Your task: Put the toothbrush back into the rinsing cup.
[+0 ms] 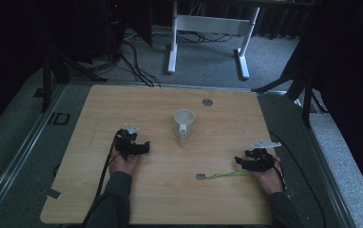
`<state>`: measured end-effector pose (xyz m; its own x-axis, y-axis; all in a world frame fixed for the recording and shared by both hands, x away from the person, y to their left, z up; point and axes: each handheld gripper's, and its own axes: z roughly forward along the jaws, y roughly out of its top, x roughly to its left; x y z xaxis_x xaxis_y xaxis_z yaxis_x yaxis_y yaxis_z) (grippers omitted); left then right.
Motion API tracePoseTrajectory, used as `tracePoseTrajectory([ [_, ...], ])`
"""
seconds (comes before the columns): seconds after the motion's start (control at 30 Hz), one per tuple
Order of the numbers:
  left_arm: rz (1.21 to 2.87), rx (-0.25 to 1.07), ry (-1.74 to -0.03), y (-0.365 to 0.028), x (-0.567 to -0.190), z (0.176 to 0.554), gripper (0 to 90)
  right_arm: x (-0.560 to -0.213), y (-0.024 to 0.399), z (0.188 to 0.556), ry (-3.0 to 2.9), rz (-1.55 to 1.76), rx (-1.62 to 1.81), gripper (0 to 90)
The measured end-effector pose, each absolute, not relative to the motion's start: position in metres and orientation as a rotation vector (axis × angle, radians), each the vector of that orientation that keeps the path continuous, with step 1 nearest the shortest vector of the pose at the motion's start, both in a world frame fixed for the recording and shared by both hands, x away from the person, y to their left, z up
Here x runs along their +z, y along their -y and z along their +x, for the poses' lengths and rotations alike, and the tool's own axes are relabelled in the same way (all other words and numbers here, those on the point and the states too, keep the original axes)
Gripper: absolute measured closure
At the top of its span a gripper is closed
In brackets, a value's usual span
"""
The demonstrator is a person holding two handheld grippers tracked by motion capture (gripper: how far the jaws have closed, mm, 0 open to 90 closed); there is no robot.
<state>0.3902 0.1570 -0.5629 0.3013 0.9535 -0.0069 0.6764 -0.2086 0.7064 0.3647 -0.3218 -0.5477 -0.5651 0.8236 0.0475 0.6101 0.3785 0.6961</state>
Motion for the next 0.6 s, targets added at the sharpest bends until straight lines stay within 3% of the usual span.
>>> tracePoseTrajectory([
  [0.6, 1.966, 0.59, -1.445, -0.157, -0.563, 0.39, 13.4, -0.513, 0.326, 0.367, -2.407, 1.104, 0.934, 48.9],
])
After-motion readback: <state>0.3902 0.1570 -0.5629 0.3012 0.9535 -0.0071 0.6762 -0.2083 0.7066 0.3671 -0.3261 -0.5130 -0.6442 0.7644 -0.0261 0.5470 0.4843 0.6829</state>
